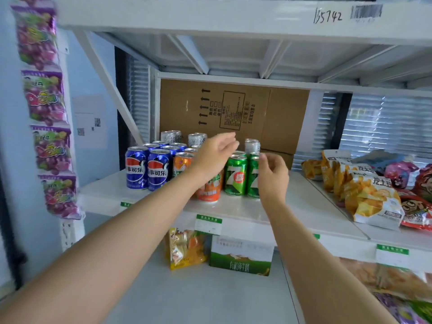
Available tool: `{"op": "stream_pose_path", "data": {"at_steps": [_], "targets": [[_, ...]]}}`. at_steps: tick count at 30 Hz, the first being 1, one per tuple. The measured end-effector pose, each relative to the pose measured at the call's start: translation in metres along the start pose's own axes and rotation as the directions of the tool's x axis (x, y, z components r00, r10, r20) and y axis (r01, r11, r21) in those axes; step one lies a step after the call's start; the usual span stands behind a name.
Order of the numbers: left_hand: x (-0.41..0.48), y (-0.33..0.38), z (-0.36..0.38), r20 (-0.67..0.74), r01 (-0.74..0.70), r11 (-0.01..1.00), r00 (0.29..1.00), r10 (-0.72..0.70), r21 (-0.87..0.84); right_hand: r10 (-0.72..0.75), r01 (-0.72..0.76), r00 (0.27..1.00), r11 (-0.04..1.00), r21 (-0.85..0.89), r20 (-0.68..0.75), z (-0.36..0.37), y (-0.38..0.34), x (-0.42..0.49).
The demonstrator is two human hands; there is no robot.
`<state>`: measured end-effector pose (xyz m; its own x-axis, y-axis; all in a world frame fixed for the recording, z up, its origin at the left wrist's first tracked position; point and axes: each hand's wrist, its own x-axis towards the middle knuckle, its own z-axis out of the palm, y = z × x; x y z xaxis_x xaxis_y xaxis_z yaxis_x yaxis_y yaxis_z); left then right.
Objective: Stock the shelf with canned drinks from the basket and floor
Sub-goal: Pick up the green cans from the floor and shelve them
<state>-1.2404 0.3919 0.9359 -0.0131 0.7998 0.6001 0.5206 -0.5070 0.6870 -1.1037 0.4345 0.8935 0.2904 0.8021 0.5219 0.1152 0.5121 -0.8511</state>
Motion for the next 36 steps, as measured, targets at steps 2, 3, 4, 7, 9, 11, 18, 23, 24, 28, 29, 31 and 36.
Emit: {"op": "stream_pose_path", "data": {"at_steps": [2, 3, 4, 7, 9, 11, 18, 23, 24, 28, 29, 31, 36], "targets": [[-0.017, -0.005, -0.018, -0.106, 0.051, 0.991, 0.992, -0.065, -0.126, -0.034, 0.027, 0.996, 0.995, 0.091, 0.078, 0.020, -0.018, -0.017], [-0.025, -0.011, -0.027, -0.156, 0.069, 0.981, 0.983, -0.099, -0.183, -0.045, 0.029, 0.991, 0.992, 0.127, 0.128, 0.030, -0.024, -0.026], [-0.034, -0.016, -0.037, -0.200, 0.083, 0.971, 0.971, -0.130, -0.225, -0.050, 0.021, 0.982, 0.987, 0.162, 0.181, 0.038, -0.029, -0.034], [-0.061, -0.037, -0.069, -0.327, 0.070, 0.944, 0.928, -0.181, -0.323, -0.048, -0.043, 0.939, 0.966, 0.254, 0.341, 0.063, -0.039, -0.063], [-0.080, -0.051, -0.087, -0.393, 0.046, 0.932, 0.898, -0.197, -0.361, -0.033, -0.108, 0.900, 0.949, 0.297, 0.434, 0.079, -0.039, -0.082], [-0.103, -0.064, -0.103, -0.430, 0.053, 0.921, 0.873, -0.230, -0.386, -0.007, -0.184, 0.859, 0.929, 0.321, 0.512, 0.097, -0.036, -0.102], [-0.182, -0.114, -0.139, -0.516, 0.127, 0.874, 0.763, -0.389, -0.470, 0.090, -0.417, 0.676, 0.865, 0.278, 0.732, 0.157, -0.015, -0.187], [-0.239, -0.165, -0.151, -0.546, 0.250, 0.834, 0.657, -0.519, -0.492, 0.143, -0.495, 0.559, 0.848, 0.190, 0.817, 0.191, 0.023, -0.244], [-0.254, -0.177, -0.152, -0.546, 0.281, 0.819, 0.631, -0.550, -0.501, 0.165, -0.518, 0.533, 0.839, 0.166, 0.830, 0.197, 0.034, -0.256], [-0.319, -0.226, -0.143, -0.546, 0.435, 0.722, 0.473, -0.691, -0.537, 0.280, -0.589, 0.438, 0.807, 0.038, 0.854, 0.208, 0.091, -0.312], [-0.334, -0.237, -0.139, -0.542, 0.470, 0.692, 0.430, -0.722, -0.549, 0.311, -0.595, 0.418, 0.804, -0.001, 0.854, 0.208, 0.106, -0.325], [-0.374, -0.270, -0.123, -0.509, 0.545, 0.606, 0.339, -0.791, -0.579, 0.400, -0.622, 0.360, 0.776, -0.103, 0.843, 0.204, 0.146, -0.359], [-0.470, -0.345, -0.070, -0.392, 0.680, 0.386, 0.156, -0.907, -0.623, 0.612, -0.638, 0.274, 0.693, -0.336, 0.742, 0.174, 0.248, -0.428]]}}
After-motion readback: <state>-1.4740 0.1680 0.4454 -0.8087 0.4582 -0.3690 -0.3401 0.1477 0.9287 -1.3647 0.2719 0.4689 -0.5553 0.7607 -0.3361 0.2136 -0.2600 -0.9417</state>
